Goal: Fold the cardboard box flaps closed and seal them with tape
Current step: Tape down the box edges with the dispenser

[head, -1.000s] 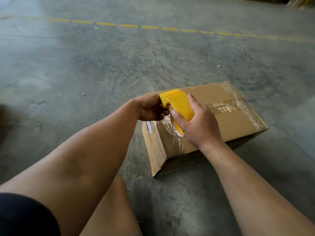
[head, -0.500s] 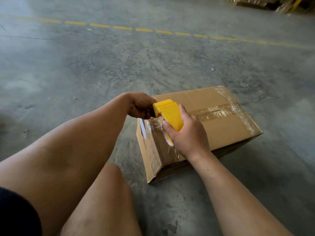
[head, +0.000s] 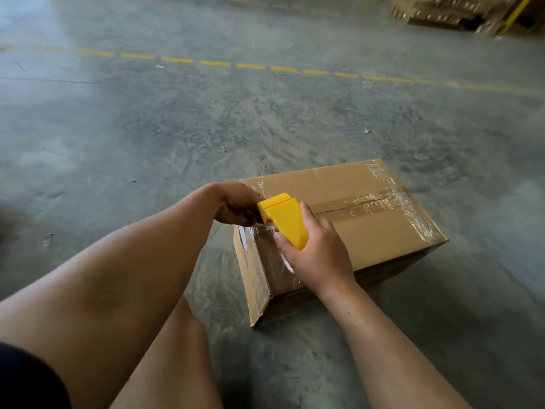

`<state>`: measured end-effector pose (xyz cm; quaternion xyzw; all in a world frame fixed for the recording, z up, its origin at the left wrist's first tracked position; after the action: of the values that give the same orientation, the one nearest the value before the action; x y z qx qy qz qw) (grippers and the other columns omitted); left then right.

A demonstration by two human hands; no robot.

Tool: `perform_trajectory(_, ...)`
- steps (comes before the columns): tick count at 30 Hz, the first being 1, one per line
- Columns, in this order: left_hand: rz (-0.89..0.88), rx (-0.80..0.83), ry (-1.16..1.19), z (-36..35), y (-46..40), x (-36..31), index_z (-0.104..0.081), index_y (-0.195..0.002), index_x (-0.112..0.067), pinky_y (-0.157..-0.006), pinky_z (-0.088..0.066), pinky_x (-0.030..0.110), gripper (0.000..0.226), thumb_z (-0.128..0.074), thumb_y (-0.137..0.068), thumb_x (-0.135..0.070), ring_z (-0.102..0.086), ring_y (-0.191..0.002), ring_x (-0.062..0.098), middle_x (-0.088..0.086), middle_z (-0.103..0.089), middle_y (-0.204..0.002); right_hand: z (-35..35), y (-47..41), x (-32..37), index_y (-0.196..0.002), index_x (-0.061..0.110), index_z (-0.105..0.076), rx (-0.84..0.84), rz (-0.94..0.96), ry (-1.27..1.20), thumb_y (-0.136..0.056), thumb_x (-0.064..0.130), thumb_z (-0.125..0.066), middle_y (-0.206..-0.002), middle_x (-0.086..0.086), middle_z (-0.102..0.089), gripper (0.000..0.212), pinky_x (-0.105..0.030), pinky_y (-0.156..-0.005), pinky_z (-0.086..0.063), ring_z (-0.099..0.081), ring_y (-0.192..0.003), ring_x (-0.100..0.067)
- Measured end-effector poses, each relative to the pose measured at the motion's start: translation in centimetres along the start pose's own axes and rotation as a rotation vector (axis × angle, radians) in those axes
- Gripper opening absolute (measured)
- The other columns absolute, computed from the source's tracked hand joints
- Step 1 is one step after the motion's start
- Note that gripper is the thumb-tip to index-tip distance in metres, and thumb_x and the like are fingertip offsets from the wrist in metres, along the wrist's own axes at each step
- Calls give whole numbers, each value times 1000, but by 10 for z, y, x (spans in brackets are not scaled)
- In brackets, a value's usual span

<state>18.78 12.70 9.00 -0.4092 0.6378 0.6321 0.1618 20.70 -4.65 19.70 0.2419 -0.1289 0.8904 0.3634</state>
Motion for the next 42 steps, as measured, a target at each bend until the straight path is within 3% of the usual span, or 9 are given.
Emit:
perform_trajectory(4, 42, -44, -45, 2, 0, 4, -63, -82, -3, -59, -55, 19, 22, -49, -99, -4, -56, -70, 13, 10, -65, -79, -5, 2, -6, -154, 29, -17, 10, -17, 3, -85, 64, -51, -119, -7, -49, 84, -30, -72, -38, -53, -103, -24)
perform_trajectory(7, 62, -55, -58, 3, 1, 7, -69, -78, -1, -60, -58, 23, 26, -52, -97, -3, -70, -64, 15, 10, -72, -73, -9, 3, -8, -154, 30, -18, 9, -18, -6, -85, 65, -51, -117, -7, -50, 84, -29, -72, -37, -54, -102, -24)
perform_trajectory(10, 75, -38, -79, 4, 0, 11, -74, -66, -4, -64, -58, 21, 36, -54, -96, -4, -70, -65, 14, 9, -72, -72, -13, 6, -10, -154, 30, -17, 20, -14, -13, -85, 65, -51, -119, -7, -49, 85, -29, -71, -36, -54, -103, -24)
perform_trajectory(16, 20, -77, -187, 6, 8, 1, -66, -87, -13, -55, -50, 16, 16, -55, -97, -6, -56, -69, 11, 5, -65, -73, -20, 7, -10, -155, 30, -15, 42, -19, -33, -85, 65, -50, -122, -7, -48, 85, -29, -73, -36, -52, -105, -22)
perform_trajectory(22, -55, -95, -261, 14, 9, -12, -68, -88, -11, -64, -49, 21, 16, -56, -97, -5, -66, -60, 8, 3, -71, -70, -22, 6, -7, -155, 29, -14, 45, -26, -59, -85, 66, -50, -122, -7, -49, 86, -28, -75, -35, -51, -106, -22)
perform_trajectory(27, -173, -149, -377, 27, 9, -40, -72, -86, -8, -62, -53, 18, 9, -66, -92, -5, -64, -64, 8, 2, -71, -71, -17, 13, 1, -155, 27, -16, 11, -45, -89, -86, 64, -50, -128, -7, -50, 85, -30, -81, -38, -50, -110, -21)
perform_trajectory(31, -179, -214, -422, 49, 16, -61, -73, -90, -8, -67, -56, 18, 5, -71, -88, -13, -70, -71, 9, 7, -73, -78, -9, 29, 1, -154, 29, -16, -14, -49, -79, -87, 66, -47, -113, -2, -50, 83, -27, -71, -37, -45, -89, -11)
perform_trajectory(35, -244, -217, -469, 46, 15, -75, -73, -96, -6, -78, -57, 23, 11, -72, -87, -13, -68, -80, 14, 10, -73, -87, -7, 30, -1, -154, 29, -15, -21, -60, -59, -86, 67, -45, -112, -1, -48, 83, -26, -68, -37, -44, -88, -10)
perform_trajectory(42, -247, -181, -503, 45, 8, -72, -74, -97, -10, -78, -55, 25, 11, -73, -87, -13, -70, -86, 13, 9, -74, -92, -4, 30, -3, -155, 31, -12, 9, -85, -77, -86, 67, -47, -109, 1, -46, 84, -24, -63, -34, -43, -86, -9)
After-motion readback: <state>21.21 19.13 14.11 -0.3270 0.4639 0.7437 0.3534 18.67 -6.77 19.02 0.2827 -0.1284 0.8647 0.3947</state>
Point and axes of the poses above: each hand's wrist, its own y-axis away from the middle knuckle, its own z-axis out of the back of the hand, x = y × z, the point moved 10 cm from there along -y, towards the middle knuckle
